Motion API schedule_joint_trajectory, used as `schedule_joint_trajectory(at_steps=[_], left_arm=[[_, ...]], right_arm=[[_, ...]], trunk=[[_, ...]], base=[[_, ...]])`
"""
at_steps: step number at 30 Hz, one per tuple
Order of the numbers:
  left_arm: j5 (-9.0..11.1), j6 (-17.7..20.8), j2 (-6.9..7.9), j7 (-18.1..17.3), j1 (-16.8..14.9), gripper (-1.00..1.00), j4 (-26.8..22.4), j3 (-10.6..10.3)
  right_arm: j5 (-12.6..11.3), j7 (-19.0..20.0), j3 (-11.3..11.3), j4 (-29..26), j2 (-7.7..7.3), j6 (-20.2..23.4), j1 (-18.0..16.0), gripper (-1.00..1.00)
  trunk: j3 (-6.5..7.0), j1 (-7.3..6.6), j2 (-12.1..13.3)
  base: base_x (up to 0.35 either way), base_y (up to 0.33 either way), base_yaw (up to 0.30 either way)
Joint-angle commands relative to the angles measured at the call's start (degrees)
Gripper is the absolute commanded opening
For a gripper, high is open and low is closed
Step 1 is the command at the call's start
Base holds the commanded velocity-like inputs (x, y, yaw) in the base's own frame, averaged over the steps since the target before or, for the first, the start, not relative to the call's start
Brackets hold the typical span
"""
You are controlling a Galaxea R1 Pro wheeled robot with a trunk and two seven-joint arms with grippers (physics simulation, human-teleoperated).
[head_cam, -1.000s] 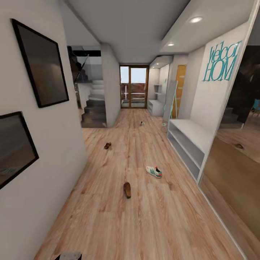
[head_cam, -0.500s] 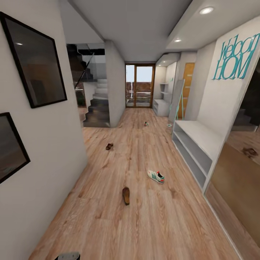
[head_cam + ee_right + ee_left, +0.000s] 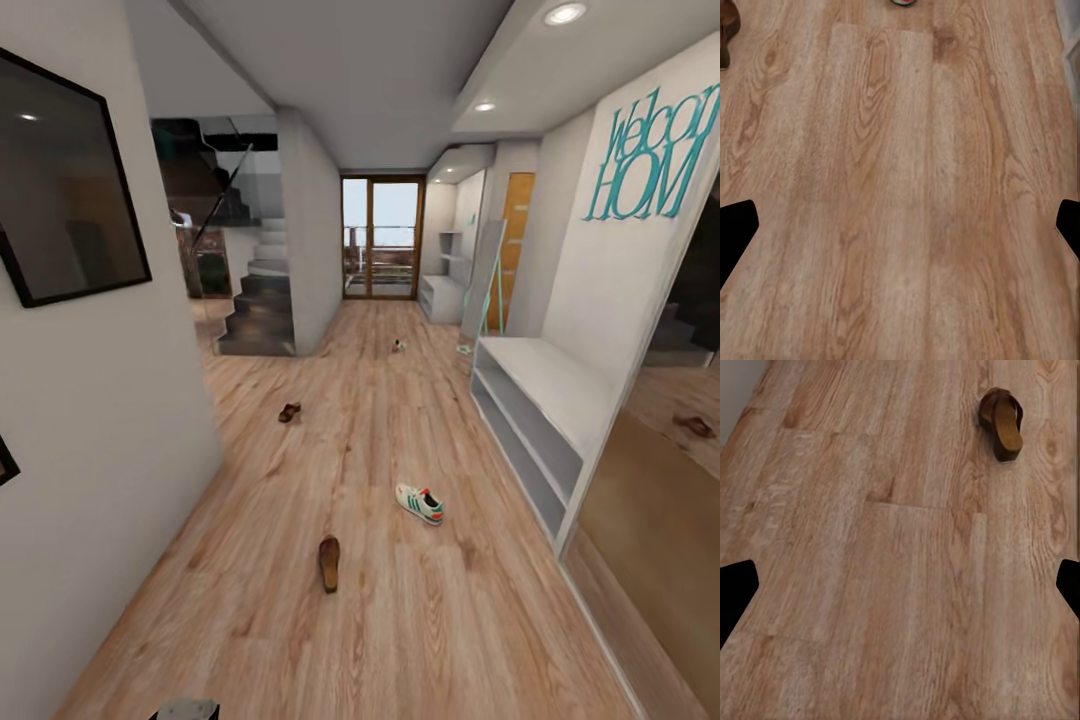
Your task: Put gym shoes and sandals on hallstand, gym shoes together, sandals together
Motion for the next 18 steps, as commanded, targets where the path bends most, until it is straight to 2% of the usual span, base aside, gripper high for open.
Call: schedule_joint_trajectory(at_steps=[1,11,18], left_arm=[[0.1,-0.2,-0.01,0.0,0.0,1.0,0.0,0.1],[0.1,-0.2,-0.01,0.0,0.0,1.0,0.0,0.1],[0.1,-0.2,-0.01,0.0,0.0,1.0,0.0,0.1]], right_arm=[[0.0,0.0,0.0,0.1,0.0,-0.2,0.0,1.0],[0.2,0.1,0.2,0.3,0.0,-0.2,0.0,1.0],[0.2,0.2,0.3,0.3,-0.09,-0.2,0.0,1.0]], trunk=[[-0.06,0.02,0.0],[-0.06,0.02,0.0],[-0.06,0.02,0.0]], base=[[0.278,-0.228,-0.002],[0.28,-0.219,0.0],[0.307,-0.154,0.0]])
